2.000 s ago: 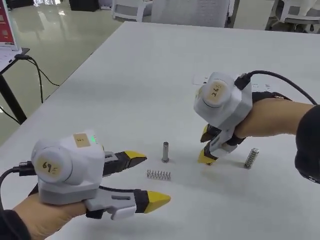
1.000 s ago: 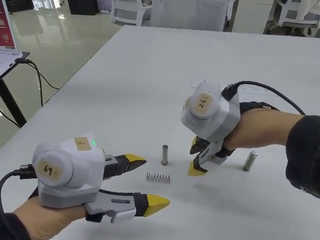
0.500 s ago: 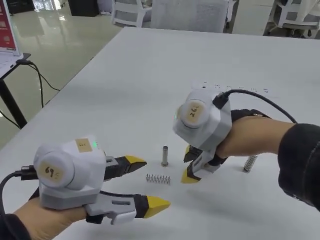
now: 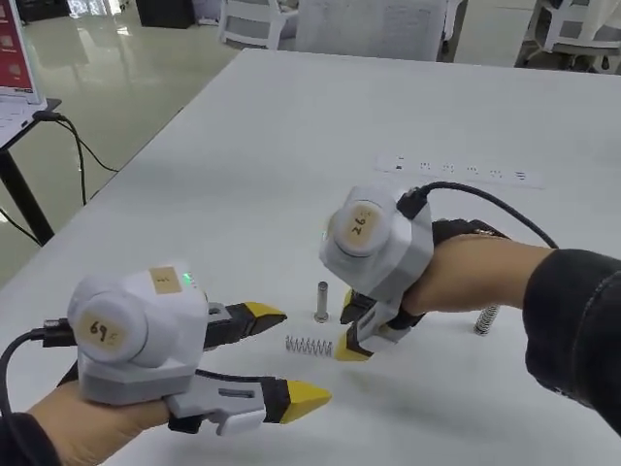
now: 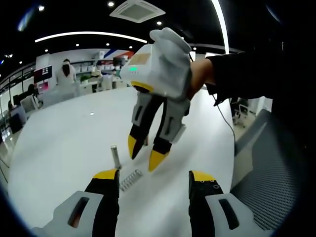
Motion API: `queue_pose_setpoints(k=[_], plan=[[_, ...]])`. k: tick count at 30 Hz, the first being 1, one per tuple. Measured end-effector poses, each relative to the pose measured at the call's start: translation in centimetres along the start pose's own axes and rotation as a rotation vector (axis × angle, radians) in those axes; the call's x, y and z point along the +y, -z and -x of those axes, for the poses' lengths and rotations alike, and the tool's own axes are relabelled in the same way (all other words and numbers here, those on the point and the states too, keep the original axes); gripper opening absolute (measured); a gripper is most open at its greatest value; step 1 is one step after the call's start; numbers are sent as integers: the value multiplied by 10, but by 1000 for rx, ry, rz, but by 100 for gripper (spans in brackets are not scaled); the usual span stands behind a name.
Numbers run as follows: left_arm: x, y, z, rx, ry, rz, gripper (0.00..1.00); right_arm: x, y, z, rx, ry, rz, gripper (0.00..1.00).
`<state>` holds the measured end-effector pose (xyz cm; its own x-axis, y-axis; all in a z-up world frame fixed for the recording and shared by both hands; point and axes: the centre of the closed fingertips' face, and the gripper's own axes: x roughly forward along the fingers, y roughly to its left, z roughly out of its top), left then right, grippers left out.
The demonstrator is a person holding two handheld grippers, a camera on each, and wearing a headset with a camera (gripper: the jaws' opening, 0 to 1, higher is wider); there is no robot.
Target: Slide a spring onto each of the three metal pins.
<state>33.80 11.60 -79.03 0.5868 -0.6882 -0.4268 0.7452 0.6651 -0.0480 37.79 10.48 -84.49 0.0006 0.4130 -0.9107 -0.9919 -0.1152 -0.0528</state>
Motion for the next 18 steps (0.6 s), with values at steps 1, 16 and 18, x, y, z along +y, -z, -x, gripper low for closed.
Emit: queue_pose_setpoints(k=[1,16,18], plan=[[0,0,0,1,0,0,51,0,-1,-1,-1,-1,1,22],[0,1,0,2,2,5,51,2,-7,-13,-5,-3,3,17],[0,1,0,2,2,4,51,1,-7,-14,-2,-2,2,17]])
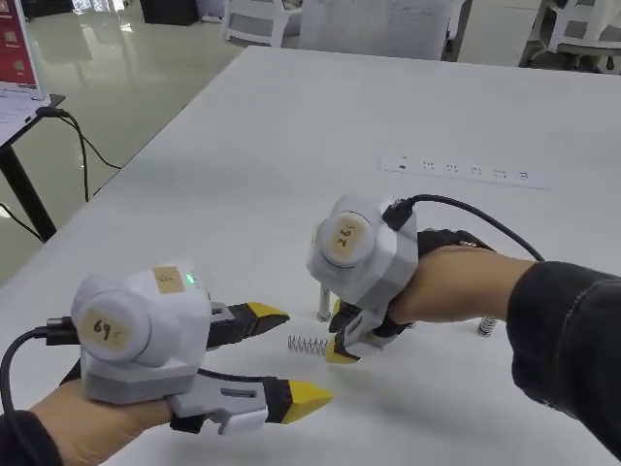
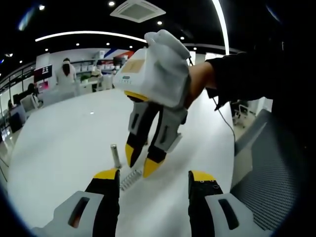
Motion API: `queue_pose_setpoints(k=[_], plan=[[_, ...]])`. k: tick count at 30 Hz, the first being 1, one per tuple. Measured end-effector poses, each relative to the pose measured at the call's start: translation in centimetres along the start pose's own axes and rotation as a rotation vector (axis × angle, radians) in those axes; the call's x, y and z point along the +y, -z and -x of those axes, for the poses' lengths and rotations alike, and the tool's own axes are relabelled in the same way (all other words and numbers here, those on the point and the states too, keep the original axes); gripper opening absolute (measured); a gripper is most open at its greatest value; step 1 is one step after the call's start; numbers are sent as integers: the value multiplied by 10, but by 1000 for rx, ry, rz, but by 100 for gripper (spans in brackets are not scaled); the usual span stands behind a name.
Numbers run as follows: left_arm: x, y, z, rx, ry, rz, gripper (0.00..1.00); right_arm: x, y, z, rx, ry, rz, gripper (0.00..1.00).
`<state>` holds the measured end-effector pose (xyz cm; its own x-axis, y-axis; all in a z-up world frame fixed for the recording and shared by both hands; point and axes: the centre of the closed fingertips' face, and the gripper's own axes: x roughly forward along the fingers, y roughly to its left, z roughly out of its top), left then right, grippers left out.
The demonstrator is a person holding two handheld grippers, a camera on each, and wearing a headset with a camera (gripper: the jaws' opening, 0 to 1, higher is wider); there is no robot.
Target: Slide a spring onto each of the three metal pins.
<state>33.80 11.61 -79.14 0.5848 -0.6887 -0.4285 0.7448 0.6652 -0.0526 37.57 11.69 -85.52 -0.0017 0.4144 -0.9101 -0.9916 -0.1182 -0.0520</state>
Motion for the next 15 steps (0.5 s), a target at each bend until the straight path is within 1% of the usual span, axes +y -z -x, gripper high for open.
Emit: queue_pose_setpoints(k=[10,15], plan=[[0,0,0,-1,2,0,50,-1,0,-6,10,6,2,15],[0,0,-1,-1,3,2,50,0,4,-9,27,4,7,14]])
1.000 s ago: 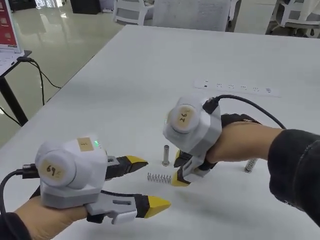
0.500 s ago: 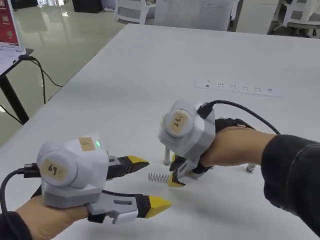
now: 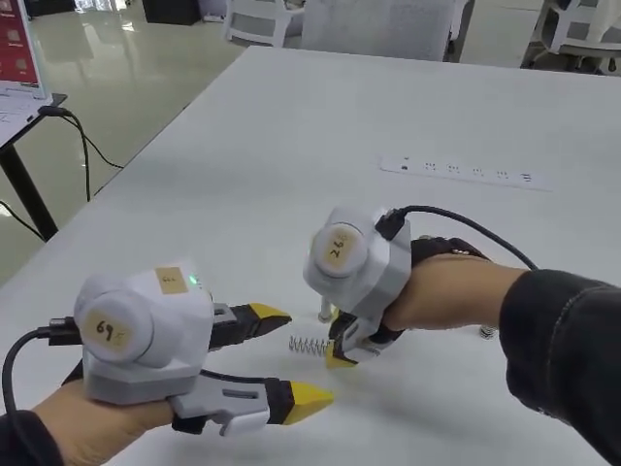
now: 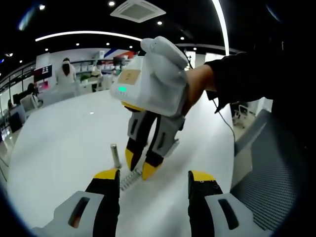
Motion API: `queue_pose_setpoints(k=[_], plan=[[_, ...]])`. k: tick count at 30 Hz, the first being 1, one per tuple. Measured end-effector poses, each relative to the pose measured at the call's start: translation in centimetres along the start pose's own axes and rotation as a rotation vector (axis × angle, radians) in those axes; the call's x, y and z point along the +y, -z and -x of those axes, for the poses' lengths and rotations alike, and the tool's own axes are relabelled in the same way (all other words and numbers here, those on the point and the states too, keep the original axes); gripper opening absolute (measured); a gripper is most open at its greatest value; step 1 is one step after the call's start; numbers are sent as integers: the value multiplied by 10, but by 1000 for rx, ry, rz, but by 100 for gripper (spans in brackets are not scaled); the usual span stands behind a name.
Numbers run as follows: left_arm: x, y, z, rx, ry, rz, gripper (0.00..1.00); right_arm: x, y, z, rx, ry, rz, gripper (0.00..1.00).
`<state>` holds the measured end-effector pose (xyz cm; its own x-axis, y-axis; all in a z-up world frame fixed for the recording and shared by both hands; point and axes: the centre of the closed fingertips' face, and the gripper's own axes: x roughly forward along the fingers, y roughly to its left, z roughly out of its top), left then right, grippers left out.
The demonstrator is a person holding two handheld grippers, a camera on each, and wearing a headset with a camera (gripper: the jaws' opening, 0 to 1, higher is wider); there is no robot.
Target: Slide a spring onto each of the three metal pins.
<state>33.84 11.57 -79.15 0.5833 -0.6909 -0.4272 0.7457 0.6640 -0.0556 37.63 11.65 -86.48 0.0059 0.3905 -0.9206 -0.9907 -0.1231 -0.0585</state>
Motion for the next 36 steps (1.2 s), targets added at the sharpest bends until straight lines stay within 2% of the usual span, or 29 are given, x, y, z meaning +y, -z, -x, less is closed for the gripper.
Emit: queue_pose_setpoints(k=[13,20,36], plan=[[-1,-1,0,3,3,-4,50,2,-1,-1,-12,-24,-45,10],[0,-1,1,2,1,-5,50,1,-2,-1,-20,-19,-77,8],[-1,0,1,6,0,-10,49,2,-2,-1,-8,2,-79,7]])
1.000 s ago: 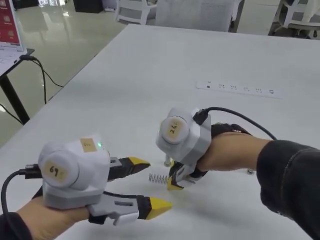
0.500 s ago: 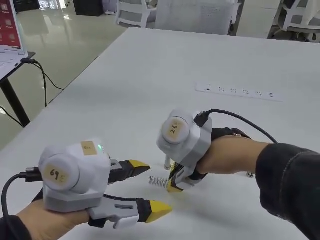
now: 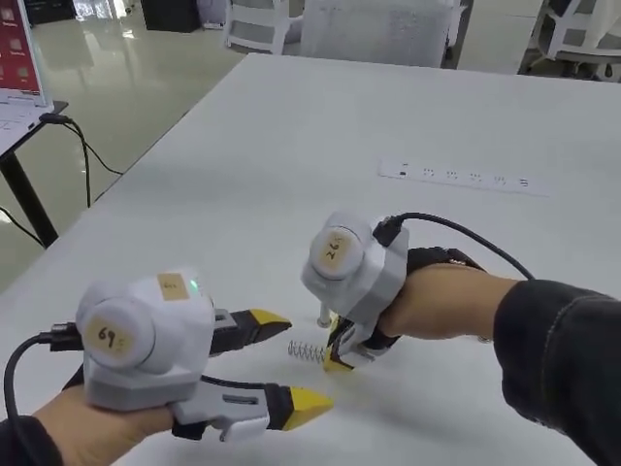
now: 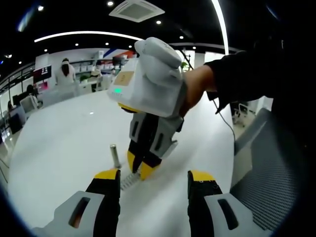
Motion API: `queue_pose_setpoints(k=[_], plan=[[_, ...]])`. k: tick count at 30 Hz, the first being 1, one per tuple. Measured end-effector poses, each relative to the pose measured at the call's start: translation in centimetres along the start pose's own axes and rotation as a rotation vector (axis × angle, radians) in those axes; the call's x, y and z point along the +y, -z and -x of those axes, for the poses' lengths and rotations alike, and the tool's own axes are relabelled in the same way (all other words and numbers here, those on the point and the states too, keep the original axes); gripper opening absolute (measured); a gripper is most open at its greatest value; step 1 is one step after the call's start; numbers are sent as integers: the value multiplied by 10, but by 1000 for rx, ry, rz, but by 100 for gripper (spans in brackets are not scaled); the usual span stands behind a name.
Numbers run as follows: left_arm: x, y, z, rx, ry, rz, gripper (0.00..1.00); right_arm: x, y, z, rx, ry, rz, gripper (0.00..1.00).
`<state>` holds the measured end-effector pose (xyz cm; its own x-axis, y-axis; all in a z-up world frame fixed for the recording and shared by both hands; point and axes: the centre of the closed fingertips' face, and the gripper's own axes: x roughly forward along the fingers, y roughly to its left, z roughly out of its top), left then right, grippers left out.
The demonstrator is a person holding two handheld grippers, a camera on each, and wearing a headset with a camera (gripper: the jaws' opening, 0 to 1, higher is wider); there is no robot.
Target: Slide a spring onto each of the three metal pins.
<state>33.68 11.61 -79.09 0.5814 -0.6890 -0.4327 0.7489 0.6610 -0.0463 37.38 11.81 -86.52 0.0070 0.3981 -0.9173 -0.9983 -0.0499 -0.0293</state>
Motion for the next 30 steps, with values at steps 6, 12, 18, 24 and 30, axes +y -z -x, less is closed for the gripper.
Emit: queue_pose_setpoints(k=[6,12,18,24,30], plan=[[0,0,-1,1,0,-4,49,5,4,4,15,-9,16,7],[-1,0,-1,5,2,-8,49,6,4,14,9,-4,18,7],[-1,-1,-1,4,1,-13,49,12,5,26,12,-8,30,7],[-2,-2,0,0,3,-19,47,16,7,38,14,-7,45,7],[-4,-4,0,-4,8,-31,45,24,10,49,12,-21,47,7]])
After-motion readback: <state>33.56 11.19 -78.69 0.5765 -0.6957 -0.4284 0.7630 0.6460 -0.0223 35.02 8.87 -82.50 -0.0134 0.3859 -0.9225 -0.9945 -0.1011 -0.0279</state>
